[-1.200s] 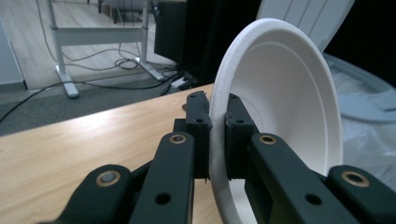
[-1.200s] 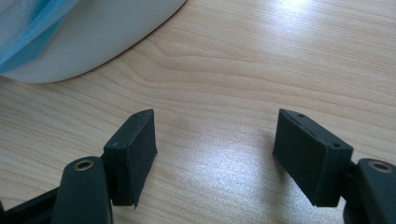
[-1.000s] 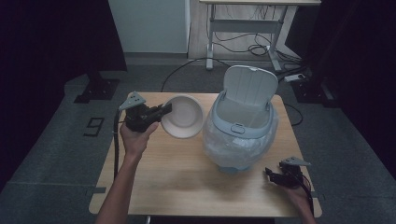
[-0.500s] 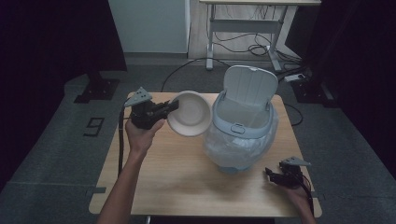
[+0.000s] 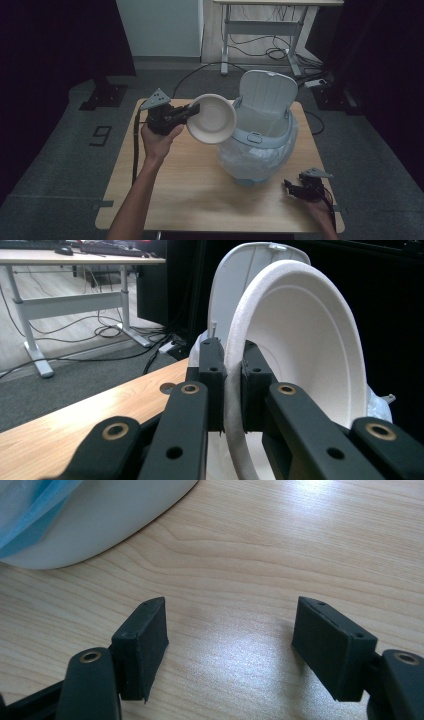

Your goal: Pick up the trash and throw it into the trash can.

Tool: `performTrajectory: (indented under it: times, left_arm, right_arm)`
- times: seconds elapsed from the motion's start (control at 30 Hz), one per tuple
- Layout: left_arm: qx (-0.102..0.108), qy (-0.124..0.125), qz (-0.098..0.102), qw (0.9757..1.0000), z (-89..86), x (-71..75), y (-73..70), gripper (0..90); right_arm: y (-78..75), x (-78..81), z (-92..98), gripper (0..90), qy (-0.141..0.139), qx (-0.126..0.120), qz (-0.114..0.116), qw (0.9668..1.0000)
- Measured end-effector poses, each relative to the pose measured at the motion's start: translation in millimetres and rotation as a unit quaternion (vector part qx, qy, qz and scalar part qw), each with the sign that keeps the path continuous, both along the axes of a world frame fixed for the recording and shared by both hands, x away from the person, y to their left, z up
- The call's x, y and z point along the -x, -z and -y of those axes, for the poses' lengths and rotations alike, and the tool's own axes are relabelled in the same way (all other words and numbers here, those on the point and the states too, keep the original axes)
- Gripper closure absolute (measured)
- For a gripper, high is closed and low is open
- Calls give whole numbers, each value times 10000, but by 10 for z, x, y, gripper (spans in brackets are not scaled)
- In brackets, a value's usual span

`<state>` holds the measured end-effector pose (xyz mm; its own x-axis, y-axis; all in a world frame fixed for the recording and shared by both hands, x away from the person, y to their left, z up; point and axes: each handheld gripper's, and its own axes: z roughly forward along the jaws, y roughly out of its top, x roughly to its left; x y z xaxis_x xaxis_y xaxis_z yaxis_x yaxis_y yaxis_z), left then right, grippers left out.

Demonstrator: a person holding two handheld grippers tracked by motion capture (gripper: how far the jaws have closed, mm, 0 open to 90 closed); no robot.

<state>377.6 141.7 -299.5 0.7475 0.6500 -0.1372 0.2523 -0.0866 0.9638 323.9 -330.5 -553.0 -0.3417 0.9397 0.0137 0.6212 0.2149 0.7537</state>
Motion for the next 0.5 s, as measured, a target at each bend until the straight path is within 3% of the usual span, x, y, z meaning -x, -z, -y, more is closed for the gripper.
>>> performTrajectory:
  times: [0.5]
  left_arm:
    - [-21,115,52,9999,238,-52,-131,829]
  right_arm:
    - [0,2,1,295,-8,-8,0,10000]
